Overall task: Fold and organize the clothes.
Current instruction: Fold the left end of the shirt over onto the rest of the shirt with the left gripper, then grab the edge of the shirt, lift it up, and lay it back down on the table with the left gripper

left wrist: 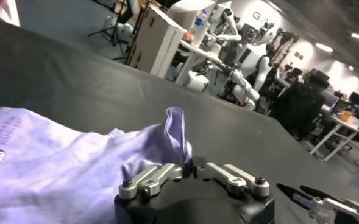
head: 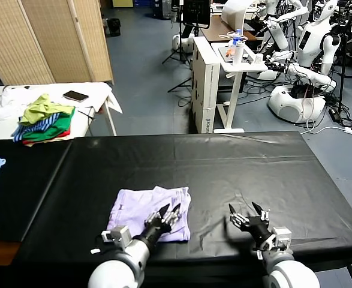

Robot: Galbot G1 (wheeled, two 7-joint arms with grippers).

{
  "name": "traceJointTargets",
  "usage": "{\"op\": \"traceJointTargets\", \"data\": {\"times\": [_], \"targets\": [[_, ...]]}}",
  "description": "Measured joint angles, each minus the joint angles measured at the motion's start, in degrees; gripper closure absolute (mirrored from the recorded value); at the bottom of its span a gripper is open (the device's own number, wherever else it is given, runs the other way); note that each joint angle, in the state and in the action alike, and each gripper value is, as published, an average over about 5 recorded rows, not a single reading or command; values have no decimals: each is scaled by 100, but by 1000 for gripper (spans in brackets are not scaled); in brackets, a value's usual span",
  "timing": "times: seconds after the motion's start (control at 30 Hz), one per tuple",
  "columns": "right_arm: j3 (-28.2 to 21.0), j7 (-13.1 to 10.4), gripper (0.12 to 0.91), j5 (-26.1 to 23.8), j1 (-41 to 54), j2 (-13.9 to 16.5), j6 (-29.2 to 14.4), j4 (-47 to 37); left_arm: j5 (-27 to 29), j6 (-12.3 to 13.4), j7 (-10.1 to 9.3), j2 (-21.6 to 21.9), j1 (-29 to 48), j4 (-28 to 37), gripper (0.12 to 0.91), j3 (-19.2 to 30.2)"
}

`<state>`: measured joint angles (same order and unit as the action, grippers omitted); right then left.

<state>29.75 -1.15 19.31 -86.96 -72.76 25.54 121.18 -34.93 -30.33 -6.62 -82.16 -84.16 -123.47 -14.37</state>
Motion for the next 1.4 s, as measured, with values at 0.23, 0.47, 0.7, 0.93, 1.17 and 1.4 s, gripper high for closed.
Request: {"op": "traceJointTargets", "data": {"times": [0.23,0.47,0.7,0.93,1.17,1.4], "targets": [[-306,585,118,196,40,435,-328,255,-13,252,280,161,11,-249,127,-228],[-976,839,118,250,355,1160,-393,528,254,467,324,755,37,-433,123,-907],[-1919,938,118,-58,801,1652,-395,483,800,624,313,963,-132,-340,123,-1340],[-2372,621,118,124,779,1648,-338,367,1150,719,312,869,-284,-209,123,-1443],[-2436,178,119,801,706,1294,-70,228,1266,755,313,811,-371,-116,123,-1453],[-2425,1,145,1449,611,1067,43,295,1354,799,316,795,-438,-49,123,-1458]]}}
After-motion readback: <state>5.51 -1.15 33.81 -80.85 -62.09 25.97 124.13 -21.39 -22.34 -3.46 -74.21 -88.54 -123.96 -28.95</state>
